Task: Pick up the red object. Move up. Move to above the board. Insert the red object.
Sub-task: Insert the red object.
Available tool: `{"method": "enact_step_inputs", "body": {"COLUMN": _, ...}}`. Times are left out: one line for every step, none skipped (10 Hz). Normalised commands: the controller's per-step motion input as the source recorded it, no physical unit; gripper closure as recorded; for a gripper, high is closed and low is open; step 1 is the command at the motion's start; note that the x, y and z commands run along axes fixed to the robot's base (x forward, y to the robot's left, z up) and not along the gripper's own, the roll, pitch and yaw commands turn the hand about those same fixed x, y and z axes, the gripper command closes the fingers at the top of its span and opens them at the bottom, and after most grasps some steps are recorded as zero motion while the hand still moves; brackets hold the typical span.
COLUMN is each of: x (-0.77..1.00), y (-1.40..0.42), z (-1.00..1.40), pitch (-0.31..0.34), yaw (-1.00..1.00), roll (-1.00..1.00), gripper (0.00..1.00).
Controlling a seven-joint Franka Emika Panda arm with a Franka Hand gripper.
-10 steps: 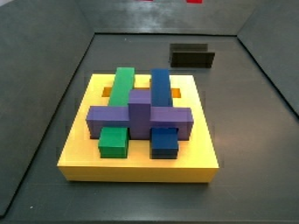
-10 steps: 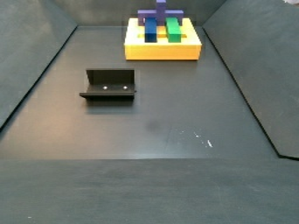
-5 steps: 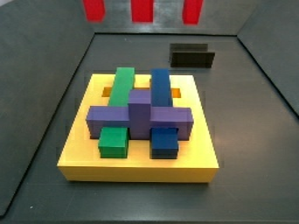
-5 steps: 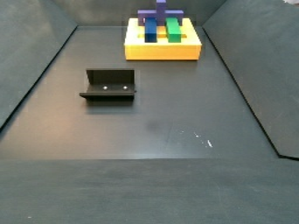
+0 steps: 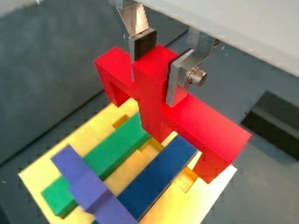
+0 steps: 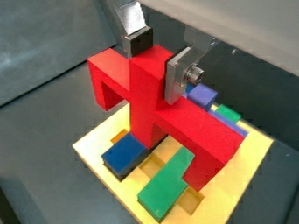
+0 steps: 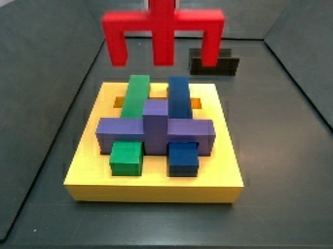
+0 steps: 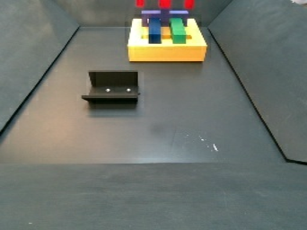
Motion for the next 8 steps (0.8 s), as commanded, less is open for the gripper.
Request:
{"method": "enact_step_inputs", "body": {"x": 0.03, "y": 0.13, "z": -0.71, "pitch": -0.086, "yaw": 0.11, "roll": -0.22, "gripper": 1.00}}
{"method": "enact_step_inputs", "body": {"x": 0.00, "y": 0.04, "z": -0.54, "pitch": -0.130, "yaw": 0.07, "roll": -0.14, "gripper": 1.00}}
{"method": "enact_step_inputs", "body": {"x": 0.00, "y": 0.00, "z": -0.26, "pitch": -0.020, "yaw": 0.02, "roll": 0.00, "gripper": 1.00}}
{"method": "enact_step_inputs", "body": {"x": 0.00, "y": -0.05, "z": -0.25, "pitch": -0.014, "yaw": 0.00, "roll": 0.03, "gripper": 1.00}}
{"method": "enact_step_inputs", "body": {"x": -0.01, "y": 0.00, "z": -0.21, "pitch": 0.000, "yaw": 0.00, "roll": 0.08, "gripper": 1.00}}
{"method": "enact_step_inputs", "body": {"x": -0.05, "y": 0.00, "z": -0.15, "pitch": -0.004, "yaw": 0.07, "roll": 0.11, "gripper": 1.00}}
{"method": "enact_step_inputs", "body": {"x": 0.00, "y": 0.00, "z": -0.19, "pitch": 0.006, "yaw": 0.01, "roll": 0.23, "gripper": 1.00}}
{"method": "enact_step_inputs", "body": {"x": 0.00, "y": -0.02, "z": -0.15, "pitch": 0.000, "yaw": 0.00, "roll": 0.22, "gripper": 1.00}}
